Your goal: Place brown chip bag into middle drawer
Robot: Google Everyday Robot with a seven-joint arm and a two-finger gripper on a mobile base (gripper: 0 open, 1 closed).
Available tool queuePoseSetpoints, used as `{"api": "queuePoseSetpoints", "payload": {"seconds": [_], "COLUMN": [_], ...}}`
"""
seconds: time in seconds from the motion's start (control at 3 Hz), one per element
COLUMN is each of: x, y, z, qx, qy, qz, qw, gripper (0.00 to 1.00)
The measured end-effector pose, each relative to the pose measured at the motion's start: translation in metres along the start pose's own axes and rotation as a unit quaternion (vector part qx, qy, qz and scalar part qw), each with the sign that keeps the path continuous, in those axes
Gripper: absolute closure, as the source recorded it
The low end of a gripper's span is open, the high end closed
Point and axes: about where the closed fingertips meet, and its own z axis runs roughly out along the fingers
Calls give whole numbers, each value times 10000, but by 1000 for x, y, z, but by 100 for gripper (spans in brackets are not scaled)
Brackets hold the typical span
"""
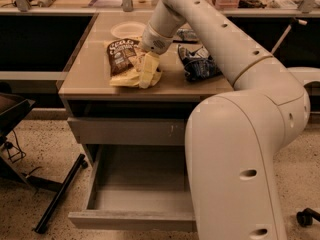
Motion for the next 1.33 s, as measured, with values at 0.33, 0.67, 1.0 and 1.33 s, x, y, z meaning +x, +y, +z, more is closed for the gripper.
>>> {"api": "queuePoseSetpoints", "payload": {"seconds": [0.33, 0.67, 1.0, 1.33], "x": [0, 0, -2, -5], "y": [0, 0, 0, -1], "z": [0, 0, -5, -10], "qx": [0, 0, 2, 2], "qy": [0, 1, 4, 4], "qz": [0, 1, 4, 4], "qw": [10000, 10000, 10000, 10000], "gripper": [19, 42, 65, 88]}}
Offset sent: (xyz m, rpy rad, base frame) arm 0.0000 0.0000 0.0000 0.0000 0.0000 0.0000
